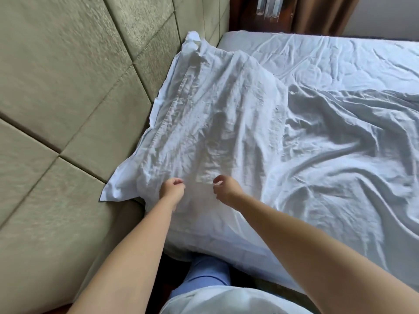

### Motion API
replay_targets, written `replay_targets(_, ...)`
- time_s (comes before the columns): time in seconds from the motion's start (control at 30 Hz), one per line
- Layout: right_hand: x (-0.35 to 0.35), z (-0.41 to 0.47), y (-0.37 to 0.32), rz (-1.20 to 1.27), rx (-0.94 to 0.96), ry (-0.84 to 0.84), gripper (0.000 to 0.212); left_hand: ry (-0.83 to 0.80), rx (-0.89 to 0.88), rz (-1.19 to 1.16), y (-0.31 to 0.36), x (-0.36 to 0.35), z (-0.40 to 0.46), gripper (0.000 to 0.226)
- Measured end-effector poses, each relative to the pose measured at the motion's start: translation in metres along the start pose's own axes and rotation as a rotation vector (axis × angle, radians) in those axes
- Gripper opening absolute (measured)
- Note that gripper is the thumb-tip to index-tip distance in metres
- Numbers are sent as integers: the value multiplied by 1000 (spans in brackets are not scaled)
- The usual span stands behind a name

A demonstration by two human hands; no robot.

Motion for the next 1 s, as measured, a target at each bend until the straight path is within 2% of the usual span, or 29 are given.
replay_targets(0.17,5,32,-39,-441,248,-32,47,-84,-43,-34,38,-4,30,31)
replay_targets(0.33,4,60,-61,-1110,560,-307,56,-247,66,-85,47,-14,49,31)
replay_targets(0.43,-5,73,-57,-1420,592,-432,62,-270,89,-55,53,-14,51,29)
replay_targets(0.5,-9,80,-58,-1527,579,-473,60,-249,93,-59,53,-14,53,30)
replay_targets(0.6,-5,83,-63,-1567,589,-428,33,-215,86,-44,43,-16,51,29)
replay_targets(0.67,3,80,-58,-1575,580,-423,31,-167,23,91,35,-19,45,22)
replay_targets(0.7,7,77,-55,-1540,574,-417,30,-170,-15,184,33,-20,37,26)
replay_targets(0.83,24,53,-59,-1350,716,-159,10,-357,-112,458,28,-32,-9,82)
replay_targets(0.9,38,43,-59,-1317,691,-142,12,-421,-143,522,31,-43,-36,92)
replay_targets(0.93,45,38,-57,-1302,677,-115,19,-428,-122,496,33,-49,-48,92)
replay_targets(1.0,63,21,-60,-1235,734,30,23,-363,-103,454,37,-56,-68,94)
Point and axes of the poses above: each hand's wrist, its own z-axis towards the middle knuckle, its own x-axis out of the back of the hand, y = z × x, the point moved 2 cm from there along z, towards the middle knuckle, and after that the axes turned 10 degrees about x, right-handed, at the moved point
